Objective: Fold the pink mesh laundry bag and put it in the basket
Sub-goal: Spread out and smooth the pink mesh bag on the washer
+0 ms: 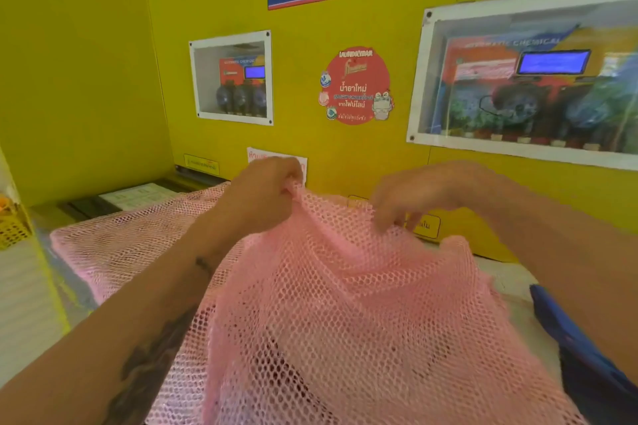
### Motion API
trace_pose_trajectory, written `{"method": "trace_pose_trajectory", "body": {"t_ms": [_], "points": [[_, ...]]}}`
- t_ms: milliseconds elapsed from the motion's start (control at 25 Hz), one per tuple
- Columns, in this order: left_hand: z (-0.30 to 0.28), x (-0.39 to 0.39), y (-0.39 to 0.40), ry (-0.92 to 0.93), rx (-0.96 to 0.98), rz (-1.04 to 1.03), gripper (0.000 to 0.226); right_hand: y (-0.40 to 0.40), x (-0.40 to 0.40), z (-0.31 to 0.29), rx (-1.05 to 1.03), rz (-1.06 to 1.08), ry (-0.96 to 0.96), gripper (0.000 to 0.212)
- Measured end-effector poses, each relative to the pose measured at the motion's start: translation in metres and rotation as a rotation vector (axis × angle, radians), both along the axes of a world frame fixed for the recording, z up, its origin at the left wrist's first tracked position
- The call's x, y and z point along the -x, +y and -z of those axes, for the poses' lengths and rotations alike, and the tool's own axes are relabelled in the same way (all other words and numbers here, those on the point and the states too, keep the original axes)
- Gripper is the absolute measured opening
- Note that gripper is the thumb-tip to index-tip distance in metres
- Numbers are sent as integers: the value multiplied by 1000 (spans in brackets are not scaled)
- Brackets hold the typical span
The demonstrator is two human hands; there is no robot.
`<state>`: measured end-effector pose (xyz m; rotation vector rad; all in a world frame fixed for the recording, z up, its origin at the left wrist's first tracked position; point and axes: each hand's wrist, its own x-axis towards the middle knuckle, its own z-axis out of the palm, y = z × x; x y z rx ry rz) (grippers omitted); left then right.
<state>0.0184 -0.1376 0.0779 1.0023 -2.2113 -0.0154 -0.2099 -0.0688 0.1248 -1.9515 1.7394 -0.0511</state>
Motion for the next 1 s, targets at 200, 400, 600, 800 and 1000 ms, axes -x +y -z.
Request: {"method": "trace_pose_trajectory", "body": {"t_ms": [200,400,600,800,1000], "points": [[-34,39,15,220,330,296,22,5,16,-10,54,108,-622,47],[-4,31,11,92,110,180,34,-13,11,32,88,250,-580,23],[49,-34,18,-515,-641,-345,77,-17,23,25,408,377,-566,21],[37,-40,38,21,-698,-91,21,-9,10,-4,860,229,-282,7],[-86,-46,28,489,-336,-35,42,1,12,-75,937,215,-1,83]]}}
